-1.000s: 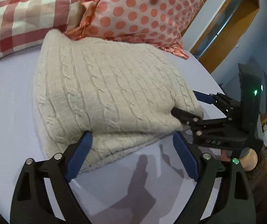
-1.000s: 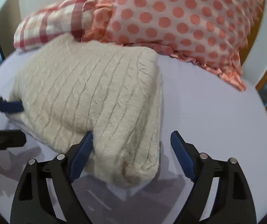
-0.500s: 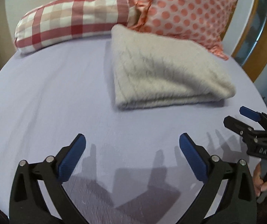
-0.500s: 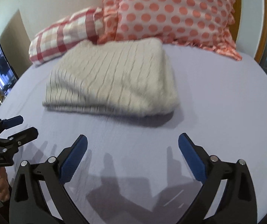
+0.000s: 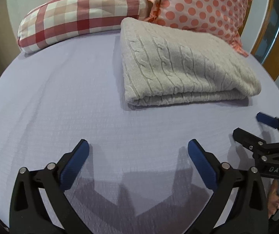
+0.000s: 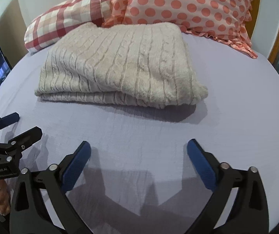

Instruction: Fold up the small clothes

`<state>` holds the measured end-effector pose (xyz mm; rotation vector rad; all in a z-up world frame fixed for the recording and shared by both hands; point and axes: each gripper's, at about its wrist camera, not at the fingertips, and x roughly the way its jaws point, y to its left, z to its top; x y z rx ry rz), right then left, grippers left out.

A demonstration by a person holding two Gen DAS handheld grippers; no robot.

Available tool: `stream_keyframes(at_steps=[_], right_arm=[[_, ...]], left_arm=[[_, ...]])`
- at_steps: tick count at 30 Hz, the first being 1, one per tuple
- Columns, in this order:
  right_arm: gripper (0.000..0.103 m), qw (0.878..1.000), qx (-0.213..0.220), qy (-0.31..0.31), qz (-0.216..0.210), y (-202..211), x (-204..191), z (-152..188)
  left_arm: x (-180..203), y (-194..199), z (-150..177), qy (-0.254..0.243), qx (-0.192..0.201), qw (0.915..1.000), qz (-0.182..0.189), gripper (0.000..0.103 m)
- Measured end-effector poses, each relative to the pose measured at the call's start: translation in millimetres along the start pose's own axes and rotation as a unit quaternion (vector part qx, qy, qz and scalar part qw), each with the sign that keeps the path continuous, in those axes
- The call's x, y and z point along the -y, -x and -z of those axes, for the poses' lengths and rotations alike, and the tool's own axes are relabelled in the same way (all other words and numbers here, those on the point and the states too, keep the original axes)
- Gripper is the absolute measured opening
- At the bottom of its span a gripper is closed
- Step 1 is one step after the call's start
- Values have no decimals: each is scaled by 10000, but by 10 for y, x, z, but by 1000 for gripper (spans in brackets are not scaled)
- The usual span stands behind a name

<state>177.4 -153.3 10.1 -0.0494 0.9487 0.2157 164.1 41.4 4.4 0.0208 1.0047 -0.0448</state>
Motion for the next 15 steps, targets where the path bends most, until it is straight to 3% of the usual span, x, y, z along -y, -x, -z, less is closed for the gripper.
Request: stream_keyframes(at_steps=[3,15], right_arm=[[102,9998,-50,141,107,-17,-58,10],[102,9998,-51,162,92,-16,-74,15]], left_arm=[[61,-13,11,-134,-57,9997,-174,101],[51,-3,17,-105,-58,9998,-153,101]])
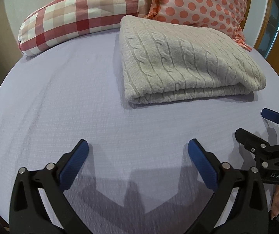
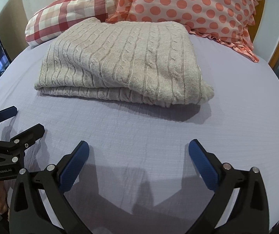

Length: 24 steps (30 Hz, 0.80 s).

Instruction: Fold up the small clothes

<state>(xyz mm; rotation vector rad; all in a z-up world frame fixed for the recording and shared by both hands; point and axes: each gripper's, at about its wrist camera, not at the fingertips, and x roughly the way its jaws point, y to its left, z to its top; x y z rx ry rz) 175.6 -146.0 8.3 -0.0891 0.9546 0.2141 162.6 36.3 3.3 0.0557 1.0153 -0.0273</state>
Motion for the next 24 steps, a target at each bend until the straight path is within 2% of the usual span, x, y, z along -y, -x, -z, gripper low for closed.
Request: stream_keyframes(at_steps=[12,24], right_arm=[[102,10000,4,-73,58,4,13,11],[102,9999,7,-86,70,8,22,13]], left_arm=[[-56,-12,-13,199,-5,9997,-131,101],[-53,-9,-10,182,-5,9997,-144,101]])
